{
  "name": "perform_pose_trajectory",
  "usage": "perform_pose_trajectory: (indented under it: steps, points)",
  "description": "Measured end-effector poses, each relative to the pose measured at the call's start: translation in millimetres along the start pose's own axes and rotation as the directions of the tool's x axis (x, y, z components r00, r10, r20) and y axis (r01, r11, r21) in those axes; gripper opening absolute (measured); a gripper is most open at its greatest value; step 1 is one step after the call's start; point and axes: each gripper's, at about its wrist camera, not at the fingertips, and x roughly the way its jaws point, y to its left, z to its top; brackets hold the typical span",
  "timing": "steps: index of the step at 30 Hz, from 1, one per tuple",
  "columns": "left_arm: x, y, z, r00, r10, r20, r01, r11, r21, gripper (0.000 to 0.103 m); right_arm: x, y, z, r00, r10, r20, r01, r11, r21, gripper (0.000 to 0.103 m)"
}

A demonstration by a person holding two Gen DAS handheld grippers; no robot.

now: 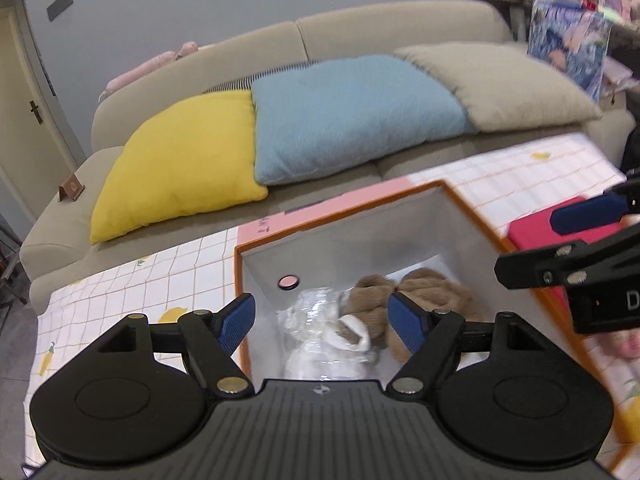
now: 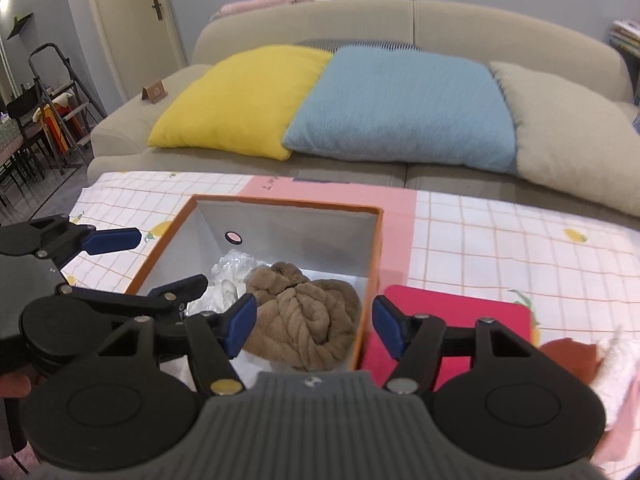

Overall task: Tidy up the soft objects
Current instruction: 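Move both tools back toward the remaining pile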

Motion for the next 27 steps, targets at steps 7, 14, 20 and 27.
perform_pose_trajectory:
  steps: [7,14,20,27]
  points:
    - [-48,-17,-11,0.993,-0.081,0.083,0.088,0.993,-0.085,0.089,-56,-14,-35,0.997,-0.025,0.077,0.026,0.999,-0.019,0.069]
    - [-81,-43,-32,0.981,-0.158,0.114,0.174,0.973,-0.15,0.089,-103,-30,-81,0.989,-0.075,0.124,0.075,0.997,0.003,0.071]
    - [-102,-70,-53,0.97,-0.208,0.123,0.228,0.957,-0.181,0.089,-132,-43,-128,0.981,-0.157,0.117,0.156,0.988,0.017,0.073]
    - [-104,-99,-70,0.931,-0.355,0.085,0.365,0.913,-0.185,0.088,-150,-57,-170,0.97,-0.238,0.041,0.236,0.97,0.056,0.076]
